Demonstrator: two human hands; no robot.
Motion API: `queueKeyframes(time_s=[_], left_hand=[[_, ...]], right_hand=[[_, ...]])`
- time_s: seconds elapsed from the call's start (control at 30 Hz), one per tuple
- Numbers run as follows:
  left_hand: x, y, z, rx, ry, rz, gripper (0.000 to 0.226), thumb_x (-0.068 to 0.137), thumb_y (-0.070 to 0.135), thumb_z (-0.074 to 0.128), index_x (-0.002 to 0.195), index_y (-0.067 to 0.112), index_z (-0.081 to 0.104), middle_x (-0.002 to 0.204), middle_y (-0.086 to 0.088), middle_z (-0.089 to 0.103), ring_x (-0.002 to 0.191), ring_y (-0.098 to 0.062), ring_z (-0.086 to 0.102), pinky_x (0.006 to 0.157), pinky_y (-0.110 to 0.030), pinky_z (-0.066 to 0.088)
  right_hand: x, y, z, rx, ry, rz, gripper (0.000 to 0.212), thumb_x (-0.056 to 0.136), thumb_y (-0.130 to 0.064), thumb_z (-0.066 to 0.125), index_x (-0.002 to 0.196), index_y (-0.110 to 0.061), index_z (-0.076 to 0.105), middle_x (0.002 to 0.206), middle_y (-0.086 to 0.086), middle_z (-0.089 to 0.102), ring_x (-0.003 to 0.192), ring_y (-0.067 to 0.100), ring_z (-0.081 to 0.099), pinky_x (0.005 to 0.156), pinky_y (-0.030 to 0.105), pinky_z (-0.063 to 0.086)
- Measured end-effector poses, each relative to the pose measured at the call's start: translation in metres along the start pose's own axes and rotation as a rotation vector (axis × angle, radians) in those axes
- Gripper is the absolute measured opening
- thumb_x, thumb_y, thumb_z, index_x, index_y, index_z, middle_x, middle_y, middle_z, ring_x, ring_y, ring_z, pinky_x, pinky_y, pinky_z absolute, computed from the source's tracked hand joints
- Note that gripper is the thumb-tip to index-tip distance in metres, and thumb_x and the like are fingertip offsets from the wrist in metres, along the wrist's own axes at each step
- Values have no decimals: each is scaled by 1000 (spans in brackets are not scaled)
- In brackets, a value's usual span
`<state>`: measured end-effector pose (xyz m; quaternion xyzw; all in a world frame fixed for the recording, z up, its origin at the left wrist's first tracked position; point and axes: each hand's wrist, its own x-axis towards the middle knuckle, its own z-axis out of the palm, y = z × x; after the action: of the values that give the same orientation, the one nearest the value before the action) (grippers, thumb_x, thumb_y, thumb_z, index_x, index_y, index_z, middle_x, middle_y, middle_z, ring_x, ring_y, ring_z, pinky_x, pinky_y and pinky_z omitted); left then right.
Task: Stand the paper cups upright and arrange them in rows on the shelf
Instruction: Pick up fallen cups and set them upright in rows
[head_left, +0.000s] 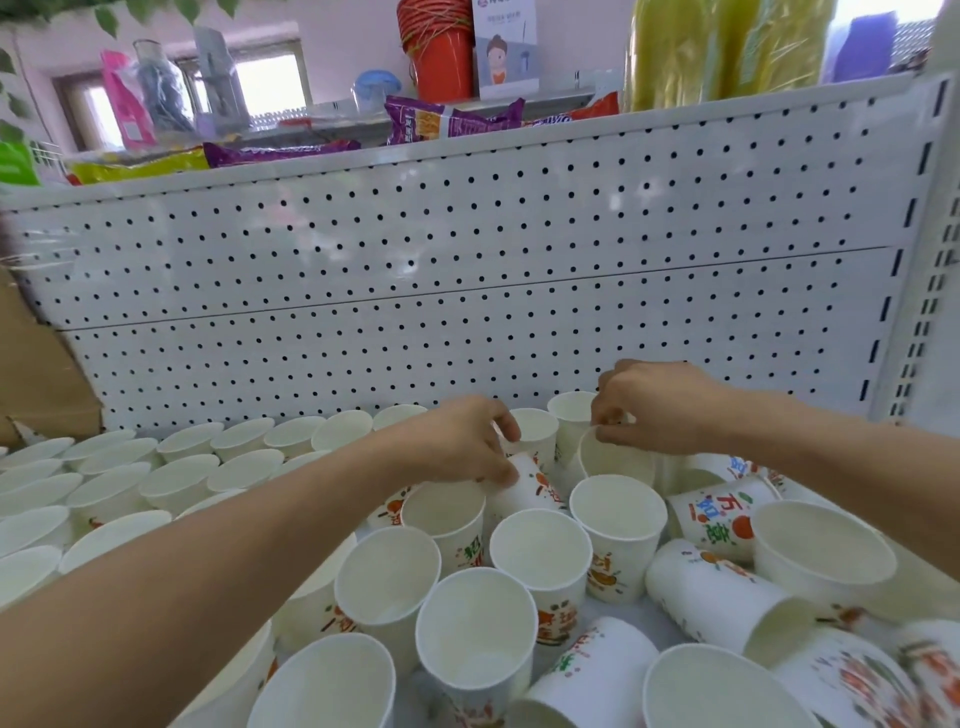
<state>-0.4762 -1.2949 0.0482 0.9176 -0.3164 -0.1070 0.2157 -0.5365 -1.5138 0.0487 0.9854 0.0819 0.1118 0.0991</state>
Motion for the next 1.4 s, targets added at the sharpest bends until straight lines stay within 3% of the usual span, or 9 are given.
queueKeyframes(time_s=[0.2, 0.33, 0.47, 0.67, 0.8, 0.9, 1.0, 1.23, 1.4], left_hand=[[-13, 12, 1, 433, 296, 146, 23, 82, 28, 73, 104, 31, 67, 84, 15, 66, 83, -6, 61, 64, -22, 45], [-24, 16, 5, 487, 229, 129, 23, 83, 39, 70, 105, 32, 69, 92, 14, 70, 87, -7, 62, 77, -29, 51], [-50, 30, -6, 389, 253, 110, 27, 91, 45, 60, 114, 33, 67, 107, 16, 68, 100, -5, 61, 90, -34, 51], [-131, 55, 17, 126, 250, 274, 36, 87, 59, 51, 121, 48, 59, 125, 33, 55, 114, 16, 46, 93, -15, 38], [-170, 46, 45, 128, 142, 357, 52, 71, 65, 63, 122, 62, 48, 131, 40, 44, 130, 20, 27, 104, -6, 22], [-175, 39, 62, 225, 219, 369, 43, 76, 43, 73, 115, 56, 59, 128, 32, 49, 129, 21, 22, 107, -7, 13], [-168, 39, 74, 377, 288, 393, 33, 74, 41, 62, 107, 45, 67, 114, 28, 62, 127, 10, 36, 115, -27, 17], [-165, 48, 75, 422, 544, 374, 21, 80, 41, 58, 90, 36, 76, 95, 6, 72, 96, -15, 63, 90, -38, 45], [-167, 63, 72, 608, 615, 351, 29, 92, 32, 47, 107, 30, 72, 85, 9, 70, 87, -23, 59, 72, -33, 35]], right_hand=[[15, -4, 6, 59, -58, 116, 34, 91, -30, 50, 60, -16, 44, 63, 2, 46, 69, 23, 48, 52, 27, 32], [12, -8, 2, 48, -37, 131, 28, 93, -38, 49, 92, -15, 64, 94, 3, 66, 91, 23, 59, 65, 31, 44], [-15, -4, -17, 138, -25, 95, 31, 96, -41, 48, 120, -25, 59, 111, -7, 57, 101, 12, 45, 81, 34, 45], [-89, 0, -43, 460, -200, -92, 26, 91, -42, 58, 117, -45, 60, 114, -24, 55, 105, -6, 50, 90, 20, 42], [-130, 3, -46, 480, -375, -189, 41, 83, -43, 67, 117, -60, 52, 128, -36, 43, 117, -11, 39, 104, 27, 35], [-142, 1, -36, 394, -371, -231, 48, 81, -45, 70, 120, -61, 48, 127, -37, 39, 116, -15, 32, 106, 24, 29], [-141, -8, -25, 297, -191, -248, 42, 79, -51, 69, 118, -53, 53, 113, -32, 45, 111, -7, 35, 100, 24, 34], [-136, -20, -24, 186, 72, -211, 17, 88, -34, 62, 104, -39, 68, 88, -21, 53, 85, 4, 49, 72, 21, 42], [-125, -29, -28, 248, 108, -65, 25, 96, -24, 51, 112, -30, 67, 79, -21, 48, 82, 8, 50, 67, 27, 44]])
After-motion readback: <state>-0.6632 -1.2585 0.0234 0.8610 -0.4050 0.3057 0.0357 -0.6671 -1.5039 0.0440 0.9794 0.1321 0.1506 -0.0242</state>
